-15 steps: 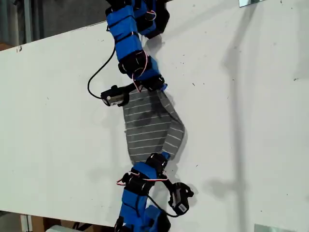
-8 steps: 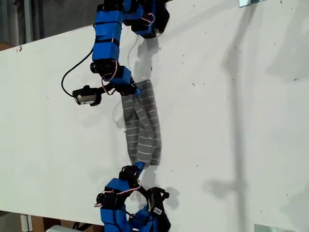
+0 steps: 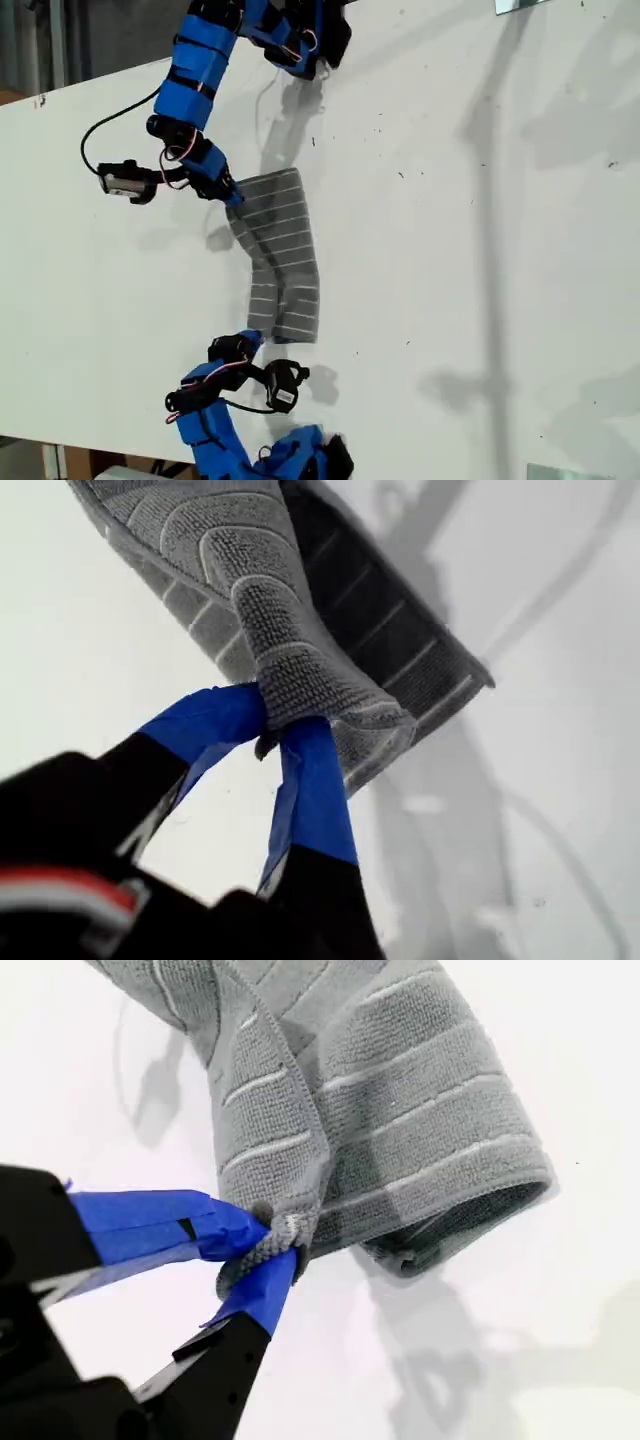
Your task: Grasp corners of a square towel and fold twice.
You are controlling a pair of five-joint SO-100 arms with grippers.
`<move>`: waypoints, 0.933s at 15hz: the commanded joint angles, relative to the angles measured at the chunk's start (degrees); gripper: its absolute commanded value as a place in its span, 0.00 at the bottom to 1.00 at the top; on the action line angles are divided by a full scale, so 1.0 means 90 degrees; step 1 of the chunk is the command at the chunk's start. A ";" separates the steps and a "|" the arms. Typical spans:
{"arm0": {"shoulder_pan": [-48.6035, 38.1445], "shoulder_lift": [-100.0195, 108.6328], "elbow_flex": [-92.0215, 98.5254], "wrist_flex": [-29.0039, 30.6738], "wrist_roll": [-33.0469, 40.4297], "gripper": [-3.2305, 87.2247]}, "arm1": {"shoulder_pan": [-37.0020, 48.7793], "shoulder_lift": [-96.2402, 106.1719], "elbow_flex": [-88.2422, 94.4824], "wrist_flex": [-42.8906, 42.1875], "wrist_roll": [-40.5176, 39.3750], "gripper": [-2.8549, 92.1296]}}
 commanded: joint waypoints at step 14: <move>-0.1719 -0.2295 -0.1816 0.0430 0.0645 0.03 | 0.1377 -0.0684 0.0361 -0.0801 -0.0703 0.03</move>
